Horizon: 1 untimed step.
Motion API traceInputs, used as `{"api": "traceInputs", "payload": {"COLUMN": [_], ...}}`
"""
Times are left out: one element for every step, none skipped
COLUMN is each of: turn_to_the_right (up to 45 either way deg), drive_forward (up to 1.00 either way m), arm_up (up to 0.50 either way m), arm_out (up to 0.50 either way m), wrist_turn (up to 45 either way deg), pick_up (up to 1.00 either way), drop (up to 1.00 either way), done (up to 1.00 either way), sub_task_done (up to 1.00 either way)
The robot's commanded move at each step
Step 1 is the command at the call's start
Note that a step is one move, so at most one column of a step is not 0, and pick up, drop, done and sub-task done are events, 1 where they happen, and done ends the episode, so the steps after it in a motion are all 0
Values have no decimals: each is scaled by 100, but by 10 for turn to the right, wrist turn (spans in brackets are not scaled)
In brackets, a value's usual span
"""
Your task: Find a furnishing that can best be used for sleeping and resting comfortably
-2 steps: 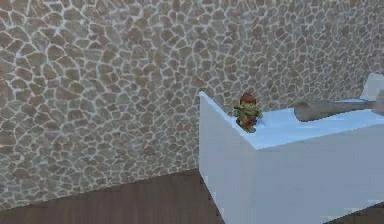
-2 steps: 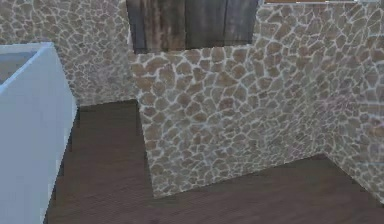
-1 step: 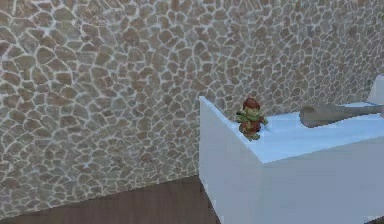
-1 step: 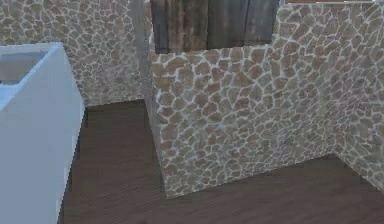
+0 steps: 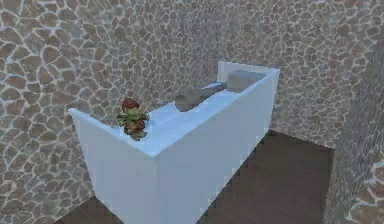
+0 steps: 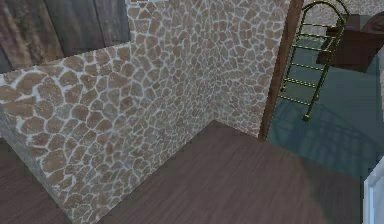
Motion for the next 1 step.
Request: {"api": "traceInputs", "payload": {"turn_to_the_right": [0], "drive_forward": [0], "arm_up": [0], "arm_out": [0], "wrist_turn": [0], "pick_up": [0], "drop": [0], "done": [100], "sub_task_done": [0]}}
